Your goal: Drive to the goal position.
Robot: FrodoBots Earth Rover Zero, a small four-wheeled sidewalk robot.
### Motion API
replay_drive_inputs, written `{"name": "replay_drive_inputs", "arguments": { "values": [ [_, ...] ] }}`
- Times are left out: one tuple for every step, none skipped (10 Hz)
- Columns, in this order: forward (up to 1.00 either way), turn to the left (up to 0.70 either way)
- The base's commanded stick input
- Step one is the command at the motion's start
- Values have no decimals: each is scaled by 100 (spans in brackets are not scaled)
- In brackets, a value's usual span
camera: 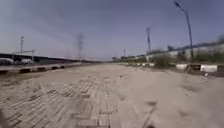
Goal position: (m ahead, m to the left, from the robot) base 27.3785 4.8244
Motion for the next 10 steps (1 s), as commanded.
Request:
{"name": "replay_drive_inputs", "arguments": {
  "values": [
    [100,0],
    [100,0],
    [100,0],
    [100,0],
    [100,0],
    [100,0],
    [100,0],
    [100,0],
    [100,0],
    [100,0]
  ]
}}
